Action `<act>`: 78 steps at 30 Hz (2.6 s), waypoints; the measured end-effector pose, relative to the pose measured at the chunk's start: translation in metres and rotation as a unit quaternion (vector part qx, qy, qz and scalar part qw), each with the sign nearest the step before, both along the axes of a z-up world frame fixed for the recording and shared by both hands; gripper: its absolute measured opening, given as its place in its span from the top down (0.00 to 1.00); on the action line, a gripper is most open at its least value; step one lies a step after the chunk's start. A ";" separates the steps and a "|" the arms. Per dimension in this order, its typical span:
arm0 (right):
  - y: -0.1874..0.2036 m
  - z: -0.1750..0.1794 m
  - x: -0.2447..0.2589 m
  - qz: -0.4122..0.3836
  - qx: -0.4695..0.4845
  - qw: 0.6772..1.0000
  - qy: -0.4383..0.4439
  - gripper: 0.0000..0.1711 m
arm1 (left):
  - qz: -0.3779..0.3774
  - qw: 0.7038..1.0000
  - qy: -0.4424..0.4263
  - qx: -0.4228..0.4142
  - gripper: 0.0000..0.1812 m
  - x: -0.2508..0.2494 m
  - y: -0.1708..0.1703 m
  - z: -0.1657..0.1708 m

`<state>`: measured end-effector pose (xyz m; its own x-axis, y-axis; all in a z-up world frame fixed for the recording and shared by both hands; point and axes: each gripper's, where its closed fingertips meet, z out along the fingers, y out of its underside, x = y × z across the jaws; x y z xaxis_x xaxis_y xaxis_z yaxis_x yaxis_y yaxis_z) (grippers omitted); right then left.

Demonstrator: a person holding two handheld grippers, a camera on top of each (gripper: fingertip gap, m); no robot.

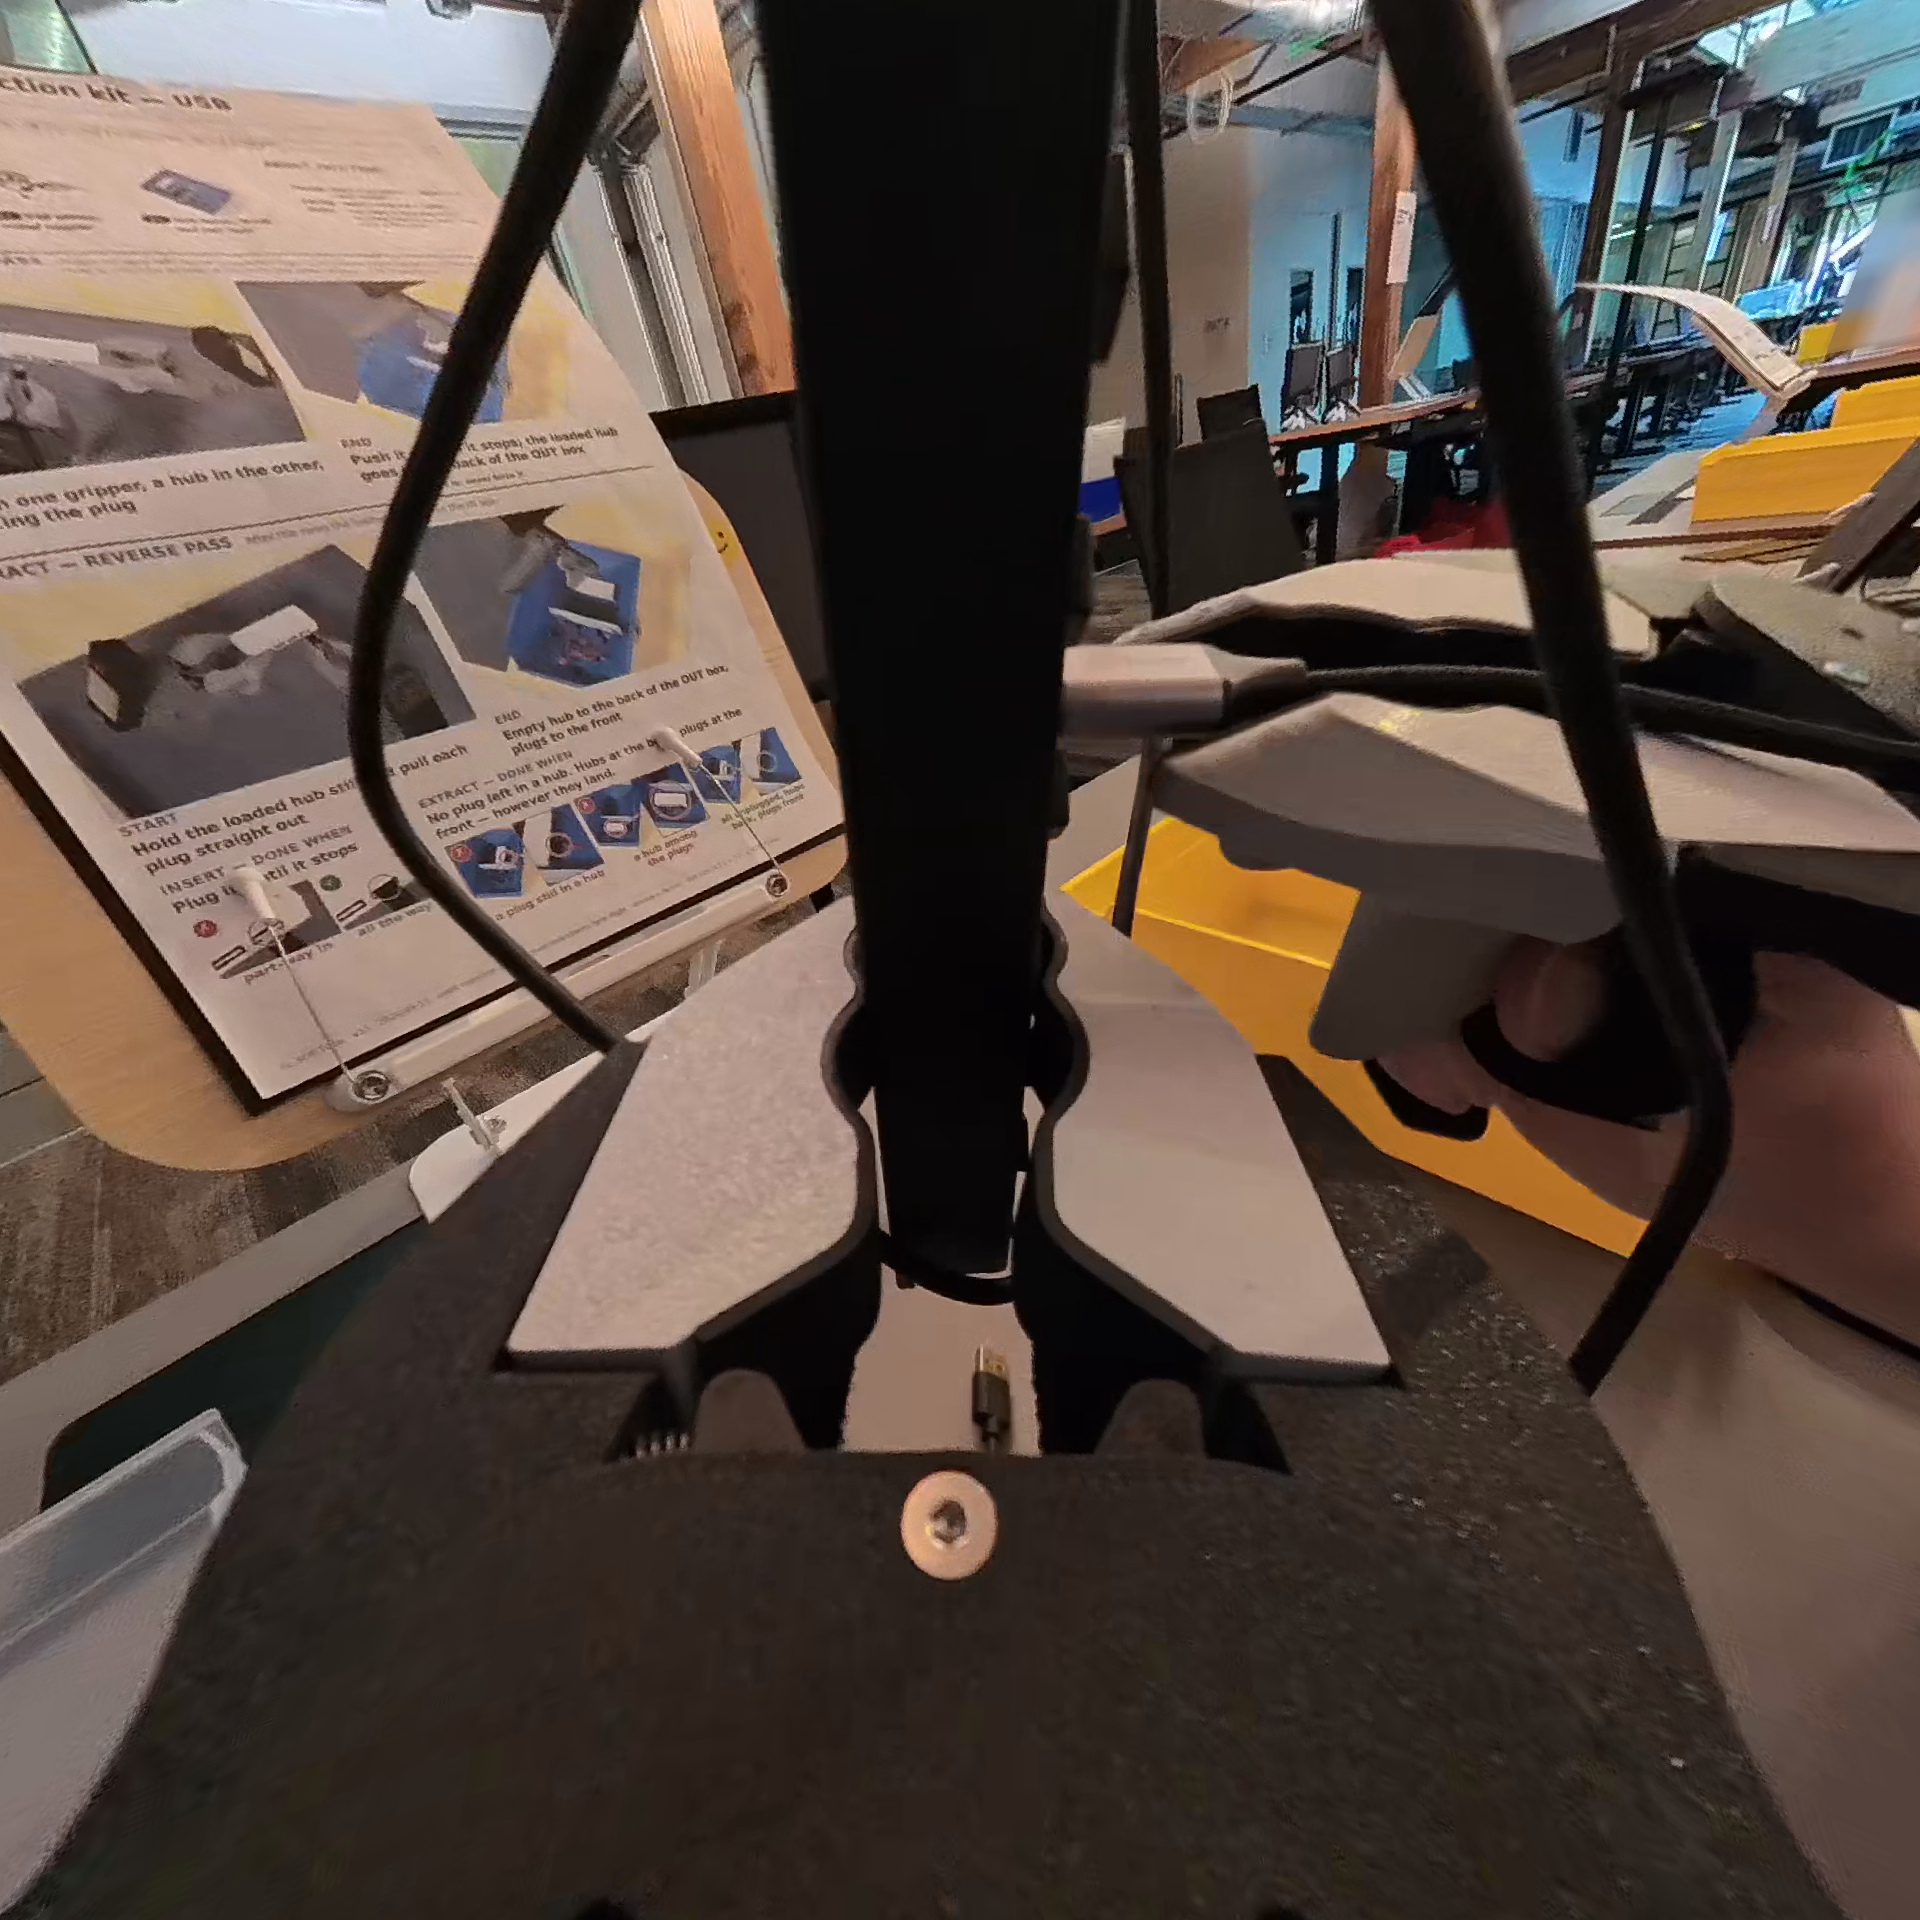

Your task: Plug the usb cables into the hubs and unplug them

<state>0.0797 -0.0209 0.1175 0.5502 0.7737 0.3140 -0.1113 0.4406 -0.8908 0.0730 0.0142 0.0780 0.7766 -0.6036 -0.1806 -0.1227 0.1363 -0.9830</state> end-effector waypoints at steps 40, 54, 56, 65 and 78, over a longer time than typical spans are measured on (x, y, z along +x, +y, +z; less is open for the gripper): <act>-0.023 0.047 0.054 0.094 -0.032 0.990 -0.098 0.82 | -0.201 0.968 -0.020 -0.150 0.86 -0.027 -0.021 0.006; -0.017 -0.003 0.031 0.280 -0.226 0.925 -0.118 0.73 | -0.316 0.922 0.098 -0.201 0.86 0.021 -0.056 -0.041; -0.020 -0.005 0.026 0.305 -0.243 0.915 -0.106 0.74 | -0.327 0.917 0.098 -0.207 0.86 0.023 -0.059 -0.042; -0.035 -0.021 0.010 0.352 -0.228 0.898 -0.136 0.86 | -0.387 0.886 0.106 -0.231 0.86 0.028 -0.081 -0.047; -0.030 -0.039 -0.001 0.323 -0.239 0.897 -0.183 0.84 | -0.371 0.884 0.121 -0.259 0.86 0.029 -0.076 -0.059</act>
<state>0.0791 -0.0513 0.0784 -0.1329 0.9886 -0.0702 0.1322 -0.0526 -0.9898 0.1020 -0.0620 0.0189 0.1089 -0.9806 0.1628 -0.4030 -0.1933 -0.8945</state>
